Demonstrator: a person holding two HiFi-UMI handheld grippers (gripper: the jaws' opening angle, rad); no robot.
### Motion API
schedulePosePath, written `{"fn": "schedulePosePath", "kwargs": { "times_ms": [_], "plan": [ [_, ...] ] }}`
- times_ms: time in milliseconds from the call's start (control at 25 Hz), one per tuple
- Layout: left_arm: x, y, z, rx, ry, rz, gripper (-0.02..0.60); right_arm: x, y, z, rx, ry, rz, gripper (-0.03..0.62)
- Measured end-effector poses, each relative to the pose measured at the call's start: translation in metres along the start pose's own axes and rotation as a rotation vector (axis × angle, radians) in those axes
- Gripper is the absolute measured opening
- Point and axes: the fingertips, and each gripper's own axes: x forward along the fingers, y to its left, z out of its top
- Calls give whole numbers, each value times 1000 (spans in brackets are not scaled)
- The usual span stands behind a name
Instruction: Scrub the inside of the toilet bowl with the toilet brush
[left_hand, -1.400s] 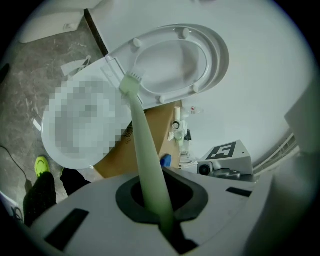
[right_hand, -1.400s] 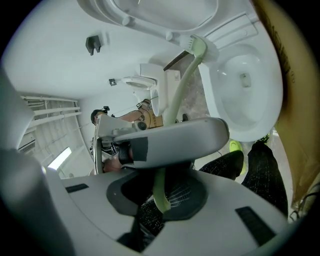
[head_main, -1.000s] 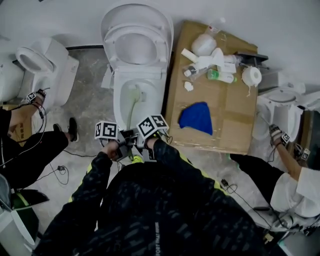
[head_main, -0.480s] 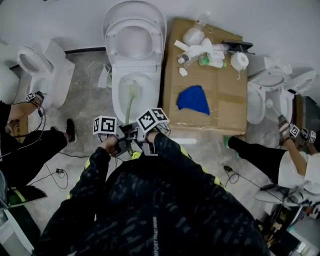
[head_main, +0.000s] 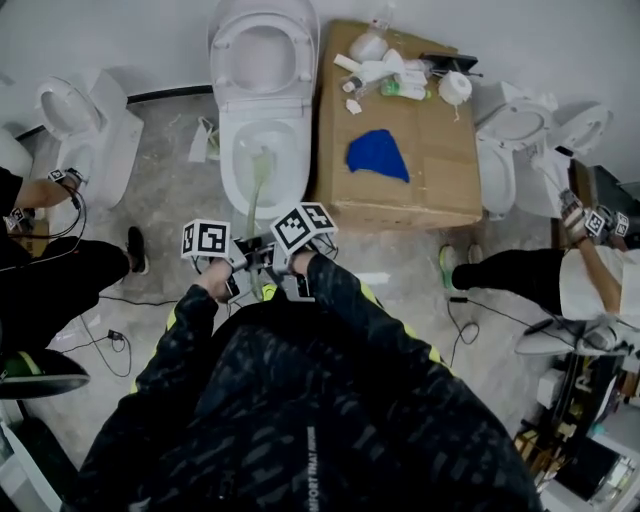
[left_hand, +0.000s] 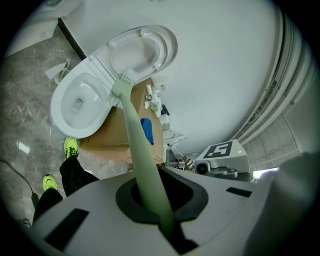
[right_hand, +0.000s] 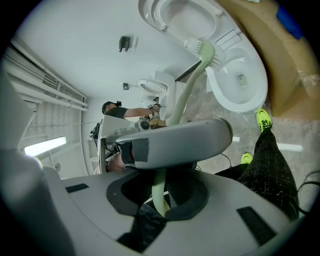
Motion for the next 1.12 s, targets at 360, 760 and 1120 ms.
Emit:
{"fn": "schedulePosePath", "kwargs": {
  "times_ms": [360,760,1120],
  "plan": [
    [-5,-14,-63,5,-9,13,11,-2,3,-65,-15,-13,4,66],
    [-2,-46,-73,38,-13,14,9,-21,22,-78,-72,-28,37,66],
    [2,-47,-80,43,-16,27,10,-25,20,-84,-80,-55,56,66]
  ]
}}
